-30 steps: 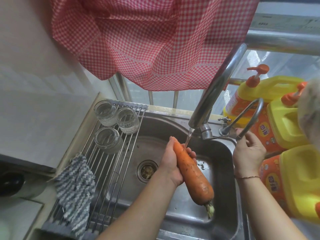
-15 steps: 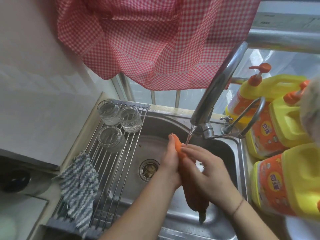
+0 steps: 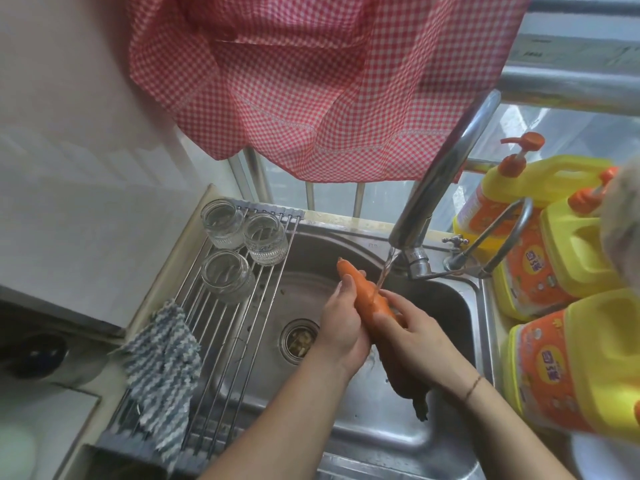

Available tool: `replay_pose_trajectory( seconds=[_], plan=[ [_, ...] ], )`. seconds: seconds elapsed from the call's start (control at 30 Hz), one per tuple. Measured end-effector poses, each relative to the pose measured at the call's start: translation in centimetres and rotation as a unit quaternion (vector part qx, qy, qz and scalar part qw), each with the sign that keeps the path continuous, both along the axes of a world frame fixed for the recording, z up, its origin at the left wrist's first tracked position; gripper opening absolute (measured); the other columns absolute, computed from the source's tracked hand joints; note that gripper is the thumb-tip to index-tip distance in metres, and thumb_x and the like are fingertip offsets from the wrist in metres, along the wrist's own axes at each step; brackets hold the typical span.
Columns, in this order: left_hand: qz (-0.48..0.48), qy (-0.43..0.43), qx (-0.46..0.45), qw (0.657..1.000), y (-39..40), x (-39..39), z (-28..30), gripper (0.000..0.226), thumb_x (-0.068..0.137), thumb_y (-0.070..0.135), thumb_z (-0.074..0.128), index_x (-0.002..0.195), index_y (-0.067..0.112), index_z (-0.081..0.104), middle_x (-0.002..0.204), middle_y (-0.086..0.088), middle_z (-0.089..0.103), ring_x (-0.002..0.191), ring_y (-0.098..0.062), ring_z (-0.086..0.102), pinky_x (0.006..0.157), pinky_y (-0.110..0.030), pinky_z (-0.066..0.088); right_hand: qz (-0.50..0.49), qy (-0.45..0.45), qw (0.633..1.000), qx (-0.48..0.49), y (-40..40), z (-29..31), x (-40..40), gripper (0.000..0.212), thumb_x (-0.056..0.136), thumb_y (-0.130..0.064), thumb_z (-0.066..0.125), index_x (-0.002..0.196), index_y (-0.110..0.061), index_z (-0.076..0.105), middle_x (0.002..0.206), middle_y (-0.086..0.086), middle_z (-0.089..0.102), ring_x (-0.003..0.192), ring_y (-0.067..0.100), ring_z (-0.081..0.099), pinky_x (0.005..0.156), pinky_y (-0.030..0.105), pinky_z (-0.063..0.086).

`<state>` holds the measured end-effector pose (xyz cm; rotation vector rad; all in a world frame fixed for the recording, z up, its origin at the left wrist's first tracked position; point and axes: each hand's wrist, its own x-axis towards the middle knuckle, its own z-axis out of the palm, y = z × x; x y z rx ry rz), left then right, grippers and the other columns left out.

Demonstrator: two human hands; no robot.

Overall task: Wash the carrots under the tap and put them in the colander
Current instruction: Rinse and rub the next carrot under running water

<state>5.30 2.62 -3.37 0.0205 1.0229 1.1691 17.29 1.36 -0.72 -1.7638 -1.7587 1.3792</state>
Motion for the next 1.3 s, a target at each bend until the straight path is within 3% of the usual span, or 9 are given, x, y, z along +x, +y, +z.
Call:
replay_pose_trajectory(
  seconds=[0.1,0.23,0.33,0.43,0.63,0.83,1.07,1.2,1.3],
  plan=[
    [-0.008,-0.001,0.045,0.999,-0.2,0.2,0.0,0.028,0.106,0.034,0.035,0.118,0.018,0.056,0.109,-0.007,0.063,0.093,-0.016,0.068,0.074,-0.034,0.057,-0.021,0.037,0.999,-0.019,0.1,-0.3,0.1,0.058,0.075,-0.058,0.047,0.131,-0.043,0.05,0.107,-0.008,0.069,0.096,0.013,0.066,0.09,0.043,0.055],
    [-0.026,-0.01,0.095,0.995,-1.0,0.3,-0.3,0.019,0.103,0.015,0.045,0.118,0.006,0.053,0.095,-0.01,0.062,0.092,-0.025,0.062,0.105,-0.052,0.044,-0.047,0.077,0.995,-0.031,0.2,-0.7,0.1,0.043,0.08,-0.047,0.048,0.122,-0.044,0.056,0.094,-0.006,0.071,0.086,0.016,0.068,0.082,0.044,0.058],
    [-0.056,-0.032,0.145,0.987,-1.5,-0.1,-0.2,0.031,0.088,0.002,0.056,0.118,0.007,0.05,0.087,-0.004,0.065,0.09,-0.022,0.063,0.095,-0.046,0.049,-0.049,0.086,0.995,-0.025,-0.1,-1.1,0.1,0.034,0.089,-0.041,0.051,0.123,-0.043,0.056,0.095,-0.006,0.07,0.087,0.018,0.068,0.082,0.045,0.057],
    [-0.073,-0.052,0.179,0.98,-1.7,-0.5,-0.3,0.042,0.077,-0.004,0.05,0.118,0.006,0.048,0.09,-0.006,0.062,0.087,-0.02,0.065,0.085,-0.043,0.055,-0.046,0.084,0.995,-0.014,-0.3,-1.5,0.1,0.033,0.093,-0.042,0.053,0.126,-0.042,0.054,0.101,-0.007,0.07,0.09,0.016,0.068,0.085,0.046,0.056],
    [-0.066,-0.071,0.17,0.981,-1.6,-0.9,0.1,0.058,0.071,-0.006,0.043,0.127,0.01,0.046,0.107,-0.013,0.049,0.091,-0.024,0.061,0.074,-0.035,0.057,-0.033,0.093,0.995,-0.007,-0.4,-1.6,0.2,0.043,0.092,-0.046,0.057,0.134,-0.041,0.049,0.106,-0.007,0.07,0.094,0.013,0.067,0.088,0.039,0.056],
    [-0.054,-0.045,0.144,0.987,-1.5,-0.6,-0.6,0.078,0.072,-0.005,0.046,0.147,0.002,0.028,0.105,-0.013,0.052,0.085,-0.021,0.066,0.074,-0.033,0.057,-0.035,0.099,0.995,0.005,-0.4,-1.5,0.3,0.04,0.092,-0.045,0.057,0.132,-0.04,0.052,0.099,-0.007,0.071,0.087,0.013,0.068,0.082,0.038,0.058],
    [-0.036,0.007,0.103,0.994,-1.2,-0.3,-1.4,0.072,0.081,0.011,0.068,0.142,-0.003,0.032,0.098,-0.012,0.053,0.082,-0.019,0.065,0.078,-0.039,0.056,-0.033,0.086,0.995,0.029,-0.8,-1.6,0.0,0.041,0.091,-0.045,0.057,0.132,-0.042,0.051,0.099,-0.01,0.071,0.09,0.005,0.067,0.08,0.029,0.057],
    [-0.068,-0.084,0.113,0.988,-1.2,-1.3,-1.5,0.056,0.078,0.002,0.053,0.133,0.005,0.041,0.098,-0.014,0.057,0.089,-0.025,0.063,0.085,-0.042,0.056,-0.032,0.1,0.994,0.02,-0.6,-1.9,0.2,0.045,0.093,-0.045,0.056,0.137,-0.041,0.048,0.112,-0.012,0.069,0.099,0.003,0.065,0.087,0.028,0.054],
    [-0.065,-0.108,0.116,0.985,-1.5,-1.4,-1.8,0.06,0.071,-0.001,0.046,0.131,0.007,0.043,0.101,-0.016,0.057,0.089,-0.027,0.061,0.078,-0.041,0.057,-0.031,0.13,0.991,-0.002,-0.6,-1.9,0.4,0.046,0.093,-0.045,0.057,0.138,-0.04,0.048,0.104,-0.008,0.071,0.082,0.005,0.065,0.072,0.024,0.05]
  ],
)
